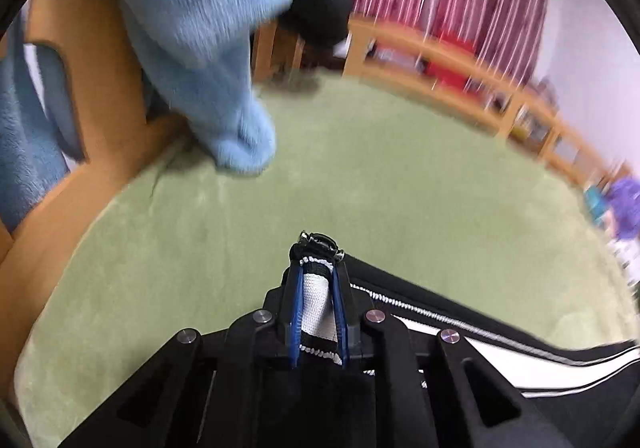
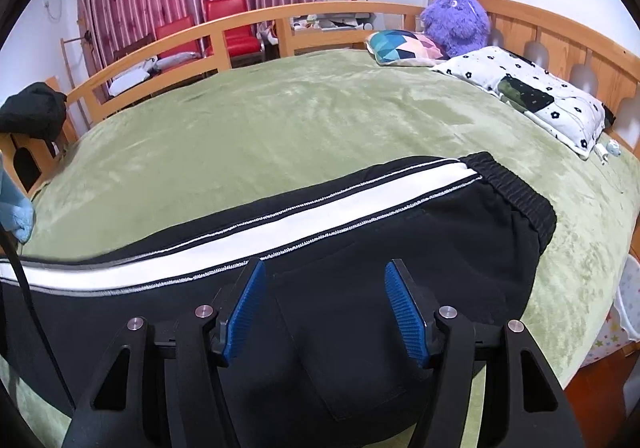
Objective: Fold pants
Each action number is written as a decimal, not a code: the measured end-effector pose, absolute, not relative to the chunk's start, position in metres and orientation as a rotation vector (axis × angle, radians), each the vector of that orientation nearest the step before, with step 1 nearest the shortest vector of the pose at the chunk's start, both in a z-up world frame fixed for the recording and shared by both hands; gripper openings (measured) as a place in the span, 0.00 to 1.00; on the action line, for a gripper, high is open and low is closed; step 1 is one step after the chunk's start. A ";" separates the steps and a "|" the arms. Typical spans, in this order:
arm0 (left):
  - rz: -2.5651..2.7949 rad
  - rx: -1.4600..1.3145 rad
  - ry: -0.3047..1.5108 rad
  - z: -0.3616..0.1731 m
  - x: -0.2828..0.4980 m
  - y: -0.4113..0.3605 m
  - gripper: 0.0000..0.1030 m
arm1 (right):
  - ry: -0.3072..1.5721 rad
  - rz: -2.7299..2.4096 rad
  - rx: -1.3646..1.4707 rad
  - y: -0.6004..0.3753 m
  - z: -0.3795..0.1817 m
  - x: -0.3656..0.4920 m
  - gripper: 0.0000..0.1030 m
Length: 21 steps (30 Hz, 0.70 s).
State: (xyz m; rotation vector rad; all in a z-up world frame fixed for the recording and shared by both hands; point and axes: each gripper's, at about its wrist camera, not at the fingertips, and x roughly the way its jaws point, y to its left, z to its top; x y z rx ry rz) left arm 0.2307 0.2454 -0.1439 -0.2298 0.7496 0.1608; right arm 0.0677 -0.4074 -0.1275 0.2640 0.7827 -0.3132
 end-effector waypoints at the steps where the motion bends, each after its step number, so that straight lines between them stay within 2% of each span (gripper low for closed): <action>1: 0.168 -0.221 0.805 -0.155 0.238 0.243 0.16 | 0.802 -0.308 0.263 -0.406 -0.132 0.070 0.60; 4: 0.223 -0.154 0.909 -0.174 0.242 0.235 0.27 | 0.840 -0.283 0.250 -0.399 -0.143 0.075 0.60; 7: 0.239 -0.158 0.873 -0.163 0.219 0.236 0.48 | 0.888 -0.281 0.231 -0.397 -0.161 0.081 0.60; 8: 0.225 -0.161 0.857 -0.157 0.210 0.236 0.62 | 0.915 -0.284 0.223 -0.397 -0.168 0.084 0.60; 9: 0.201 -0.156 0.832 -0.148 0.196 0.233 0.70 | 0.959 -0.295 0.214 -0.396 -0.180 0.089 0.60; 12: 0.164 -0.134 0.843 -0.145 0.164 0.220 0.71 | 1.058 -0.294 0.209 -0.396 -0.211 0.096 0.60; 16: 0.173 -0.045 0.979 -0.179 0.140 0.210 0.71 | 0.990 -0.280 0.254 -0.391 -0.202 0.084 0.61; 17: 0.195 -0.001 1.009 -0.186 0.135 0.209 0.67 | 0.973 -0.261 0.281 -0.388 -0.198 0.080 0.61; 18: 0.197 0.033 1.000 -0.188 0.124 0.210 0.64 | 0.964 -0.251 0.292 -0.385 -0.196 0.077 0.60; 21: 0.134 -0.038 0.947 -0.164 0.090 0.212 0.65 | 0.961 -0.243 0.236 -0.374 -0.183 0.069 0.60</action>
